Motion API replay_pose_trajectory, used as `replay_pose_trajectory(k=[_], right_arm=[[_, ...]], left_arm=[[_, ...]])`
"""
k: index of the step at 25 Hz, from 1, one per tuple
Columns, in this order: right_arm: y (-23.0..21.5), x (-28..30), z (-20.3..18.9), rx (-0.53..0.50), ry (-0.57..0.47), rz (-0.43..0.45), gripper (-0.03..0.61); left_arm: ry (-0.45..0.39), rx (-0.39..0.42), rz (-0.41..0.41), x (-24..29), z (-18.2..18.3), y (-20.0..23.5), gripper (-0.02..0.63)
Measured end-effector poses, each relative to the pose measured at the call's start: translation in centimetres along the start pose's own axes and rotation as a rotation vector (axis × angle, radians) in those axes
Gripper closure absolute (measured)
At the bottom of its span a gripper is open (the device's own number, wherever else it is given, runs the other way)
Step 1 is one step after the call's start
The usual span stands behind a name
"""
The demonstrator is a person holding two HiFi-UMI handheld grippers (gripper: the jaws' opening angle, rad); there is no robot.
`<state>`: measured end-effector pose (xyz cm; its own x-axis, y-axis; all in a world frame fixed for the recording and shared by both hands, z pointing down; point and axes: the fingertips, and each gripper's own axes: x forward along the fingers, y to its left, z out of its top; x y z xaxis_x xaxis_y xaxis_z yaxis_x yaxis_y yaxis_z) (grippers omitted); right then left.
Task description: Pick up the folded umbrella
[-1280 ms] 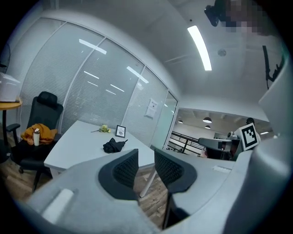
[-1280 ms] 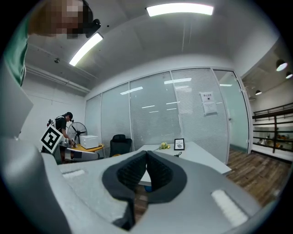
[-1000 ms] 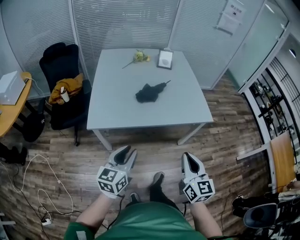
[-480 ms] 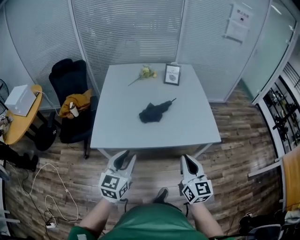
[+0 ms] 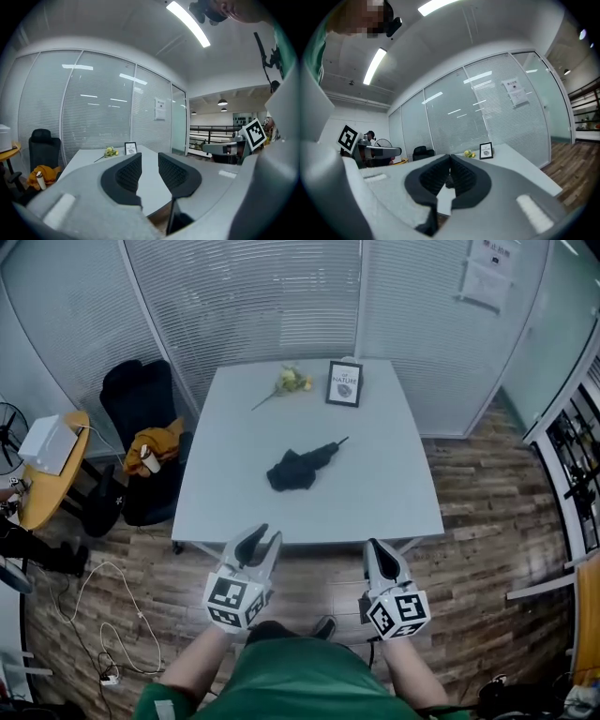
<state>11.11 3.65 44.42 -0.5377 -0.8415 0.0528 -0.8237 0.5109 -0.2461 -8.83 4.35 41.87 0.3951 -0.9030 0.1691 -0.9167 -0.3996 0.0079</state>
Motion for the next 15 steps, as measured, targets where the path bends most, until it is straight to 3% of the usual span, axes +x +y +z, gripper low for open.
replay_pose_trajectory(k=[10,15], right_arm=[[-5.4,2.8,-1.5,0.028,0.050,-0.069,0.575],[-7.5,5.8,-1.1,0.003,0.066,-0.127,0.575]], left_arm=[[0.060,0.049,0.017,6.6,-1.4,2.7,0.476],[0.085,0.046,-0.028,11.3,-2.6,5.3,0.456]])
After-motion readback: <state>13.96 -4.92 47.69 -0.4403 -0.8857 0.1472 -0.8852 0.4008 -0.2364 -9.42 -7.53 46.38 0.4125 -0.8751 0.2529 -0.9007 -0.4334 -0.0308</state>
